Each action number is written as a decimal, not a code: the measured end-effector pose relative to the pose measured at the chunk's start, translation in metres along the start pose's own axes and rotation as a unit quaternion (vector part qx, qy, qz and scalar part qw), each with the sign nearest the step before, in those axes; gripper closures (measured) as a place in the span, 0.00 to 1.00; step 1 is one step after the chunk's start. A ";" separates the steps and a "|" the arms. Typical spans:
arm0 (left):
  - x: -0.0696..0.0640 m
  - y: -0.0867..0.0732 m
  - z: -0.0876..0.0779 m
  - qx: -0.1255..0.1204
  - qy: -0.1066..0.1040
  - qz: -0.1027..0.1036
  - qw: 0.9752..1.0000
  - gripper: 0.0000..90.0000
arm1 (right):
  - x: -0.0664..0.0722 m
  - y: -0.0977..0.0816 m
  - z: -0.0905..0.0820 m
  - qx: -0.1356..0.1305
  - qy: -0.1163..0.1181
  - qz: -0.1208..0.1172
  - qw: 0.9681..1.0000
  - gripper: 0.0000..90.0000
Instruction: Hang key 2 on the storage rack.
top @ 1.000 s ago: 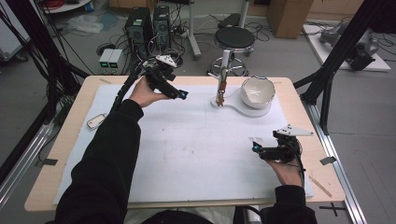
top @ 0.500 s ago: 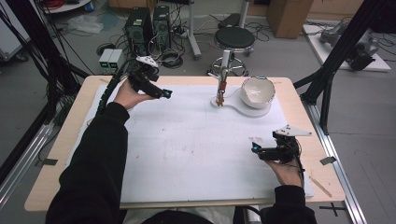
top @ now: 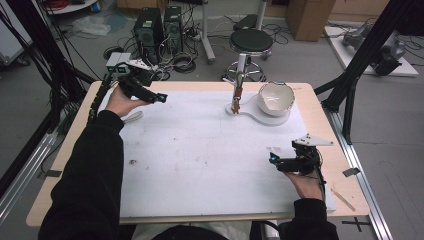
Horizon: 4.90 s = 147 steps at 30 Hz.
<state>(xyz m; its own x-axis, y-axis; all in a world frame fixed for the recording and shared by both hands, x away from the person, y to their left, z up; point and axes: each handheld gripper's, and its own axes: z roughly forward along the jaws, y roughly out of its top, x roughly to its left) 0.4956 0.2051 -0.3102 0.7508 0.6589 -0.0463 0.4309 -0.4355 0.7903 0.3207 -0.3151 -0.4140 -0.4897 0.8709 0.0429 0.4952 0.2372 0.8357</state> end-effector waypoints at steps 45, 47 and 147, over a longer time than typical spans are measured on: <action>0.069 -0.098 -0.019 0.064 0.035 -0.060 0.996 0.02 | 0.002 0.000 0.002 0.010 -0.006 -0.008 1.000 0.01; 0.070 -0.100 -0.017 0.068 0.033 -0.057 0.996 0.02 | 0.001 0.000 0.002 0.011 -0.006 -0.006 1.000 0.01; 0.020 -0.032 -0.064 -0.007 0.044 -0.048 0.998 0.96 | 0.011 0.006 0.007 0.006 0.013 -0.013 1.000 0.01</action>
<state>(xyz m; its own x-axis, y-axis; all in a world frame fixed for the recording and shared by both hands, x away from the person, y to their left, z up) 0.4645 0.2710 -0.2976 0.6594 0.7486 -0.0694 0.4916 -0.3595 0.7931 0.3232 -0.3016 -0.4126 -0.5206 0.8531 0.0353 0.4908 0.2652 0.8299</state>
